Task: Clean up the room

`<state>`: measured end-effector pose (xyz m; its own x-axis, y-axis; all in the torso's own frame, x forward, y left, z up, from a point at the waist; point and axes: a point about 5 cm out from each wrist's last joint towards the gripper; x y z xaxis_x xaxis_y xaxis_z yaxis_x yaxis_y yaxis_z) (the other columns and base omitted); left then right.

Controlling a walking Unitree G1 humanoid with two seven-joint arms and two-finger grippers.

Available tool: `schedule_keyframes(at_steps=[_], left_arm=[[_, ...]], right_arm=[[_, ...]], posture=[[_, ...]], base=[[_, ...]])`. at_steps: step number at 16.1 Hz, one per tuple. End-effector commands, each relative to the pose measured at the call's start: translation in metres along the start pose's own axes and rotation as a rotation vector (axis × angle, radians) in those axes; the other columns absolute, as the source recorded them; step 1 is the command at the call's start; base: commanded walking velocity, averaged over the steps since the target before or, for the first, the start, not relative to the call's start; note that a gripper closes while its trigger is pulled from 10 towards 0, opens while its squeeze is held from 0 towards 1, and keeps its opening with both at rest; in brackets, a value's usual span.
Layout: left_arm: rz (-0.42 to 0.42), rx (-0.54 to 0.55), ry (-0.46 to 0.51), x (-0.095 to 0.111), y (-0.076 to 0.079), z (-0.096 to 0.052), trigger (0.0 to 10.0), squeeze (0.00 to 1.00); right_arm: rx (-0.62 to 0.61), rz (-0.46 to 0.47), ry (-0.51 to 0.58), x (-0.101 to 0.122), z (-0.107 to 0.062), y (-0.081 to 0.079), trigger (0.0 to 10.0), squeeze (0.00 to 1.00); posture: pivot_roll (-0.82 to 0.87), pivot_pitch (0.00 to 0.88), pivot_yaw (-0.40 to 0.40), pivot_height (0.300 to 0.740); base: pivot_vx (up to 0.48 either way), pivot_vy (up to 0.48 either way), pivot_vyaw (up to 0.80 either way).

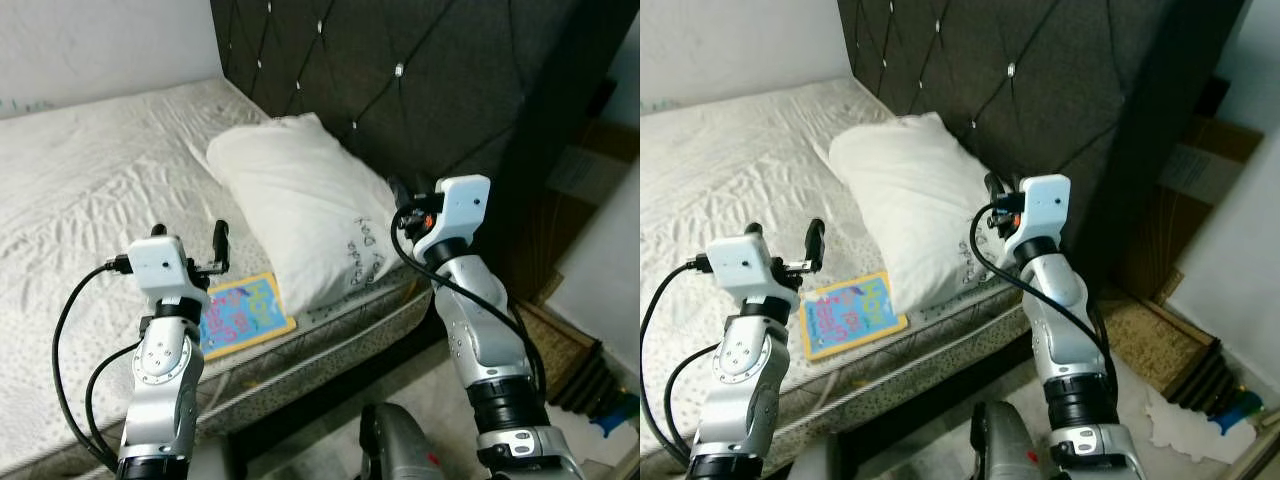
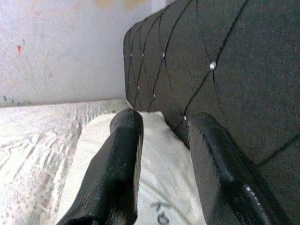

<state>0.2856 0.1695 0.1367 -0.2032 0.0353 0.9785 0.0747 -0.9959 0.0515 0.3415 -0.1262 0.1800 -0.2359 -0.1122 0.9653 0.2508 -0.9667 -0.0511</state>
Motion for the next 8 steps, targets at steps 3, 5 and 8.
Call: schedule_keyframes(at_steps=[3,5,8], left_arm=[[0.000,-0.006,-0.003,0.0051,0.0011,-0.0004,10.0,0.00],[-0.002,-0.013,-0.006,0.0060,0.0032,-0.0009,10.0,0.00],[-0.006,-0.012,-0.020,0.0056,0.0054,-0.0034,10.0,0.00]], right_arm=[[-0.005,0.014,0.025,0.0084,-0.0018,-0.0027,10.0,0.00],[-0.004,0.019,0.021,0.0080,-0.0044,-0.0039,10.0,0.00],[-0.001,0.034,0.010,0.0105,-0.0079,-0.0073,10.0,0.00]], posture=[[-0.16,0.000,0.020,0.673],[-0.16,0.000,0.025,0.687],[-0.16,0.000,0.011,0.726]], base=[[0.000,0.000,0.00],[0.000,0.000,0.00],[0.000,0.000,0.00]])
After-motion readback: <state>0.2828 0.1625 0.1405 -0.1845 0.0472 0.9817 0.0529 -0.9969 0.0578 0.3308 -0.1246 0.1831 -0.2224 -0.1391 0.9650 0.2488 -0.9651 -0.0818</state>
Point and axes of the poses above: a point about 5 cm out from each wrist's last joint towards the gripper, its own z axis pointing out of the wrist towards the gripper, its own x axis along the axis of the wrist's last joint, y = z × x, and after that the axes turned 2 degrees about z, right-handed
